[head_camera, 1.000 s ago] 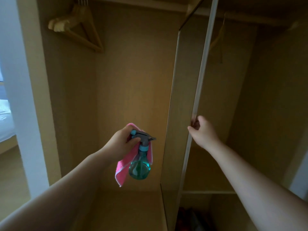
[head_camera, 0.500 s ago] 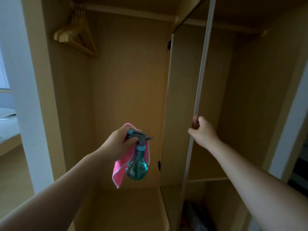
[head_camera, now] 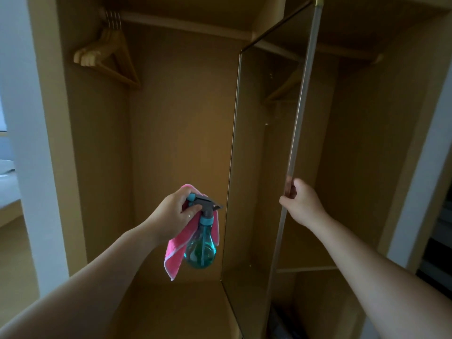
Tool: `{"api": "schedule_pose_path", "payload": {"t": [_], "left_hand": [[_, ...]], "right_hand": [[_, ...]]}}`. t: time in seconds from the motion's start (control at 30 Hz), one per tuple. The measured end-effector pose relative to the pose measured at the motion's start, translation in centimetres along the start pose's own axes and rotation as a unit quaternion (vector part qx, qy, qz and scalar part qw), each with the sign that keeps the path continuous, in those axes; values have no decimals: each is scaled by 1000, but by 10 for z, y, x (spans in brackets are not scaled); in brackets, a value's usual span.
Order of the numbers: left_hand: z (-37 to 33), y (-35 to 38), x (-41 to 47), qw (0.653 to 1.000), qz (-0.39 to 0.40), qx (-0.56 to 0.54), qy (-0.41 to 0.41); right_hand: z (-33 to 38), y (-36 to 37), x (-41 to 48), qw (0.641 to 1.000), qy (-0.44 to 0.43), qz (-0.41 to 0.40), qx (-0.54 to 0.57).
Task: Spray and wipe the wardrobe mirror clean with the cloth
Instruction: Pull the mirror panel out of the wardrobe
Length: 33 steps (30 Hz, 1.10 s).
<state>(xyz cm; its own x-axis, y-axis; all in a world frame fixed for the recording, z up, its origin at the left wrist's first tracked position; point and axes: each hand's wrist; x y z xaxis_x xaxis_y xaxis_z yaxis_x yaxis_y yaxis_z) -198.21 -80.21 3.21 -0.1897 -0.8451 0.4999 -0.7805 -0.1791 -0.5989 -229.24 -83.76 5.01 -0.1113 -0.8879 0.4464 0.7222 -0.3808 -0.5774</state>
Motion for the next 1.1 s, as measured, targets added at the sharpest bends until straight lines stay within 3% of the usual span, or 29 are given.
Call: {"api": "schedule_pose_path", "payload": {"t": [0.53,1.1], "left_hand": [[-11,10,-1,998,8,48,-29],[-44,67,30,996,-13,67,-50]], "right_hand": [[-47,-26,34,992,84,-92,-14],[-111,-26,130,998,39,-36,-26]]}}
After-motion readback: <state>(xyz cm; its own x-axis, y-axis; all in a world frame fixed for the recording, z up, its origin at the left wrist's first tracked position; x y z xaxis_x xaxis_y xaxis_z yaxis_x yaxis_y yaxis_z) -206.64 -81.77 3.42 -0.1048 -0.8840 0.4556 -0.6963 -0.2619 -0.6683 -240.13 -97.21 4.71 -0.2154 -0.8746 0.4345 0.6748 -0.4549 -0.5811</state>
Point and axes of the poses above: each hand's wrist, its own x-axis towards the middle knuckle, its own y-axis out of the palm, z = x × y, and after that the axes turned 2 degrees about x, right-handed
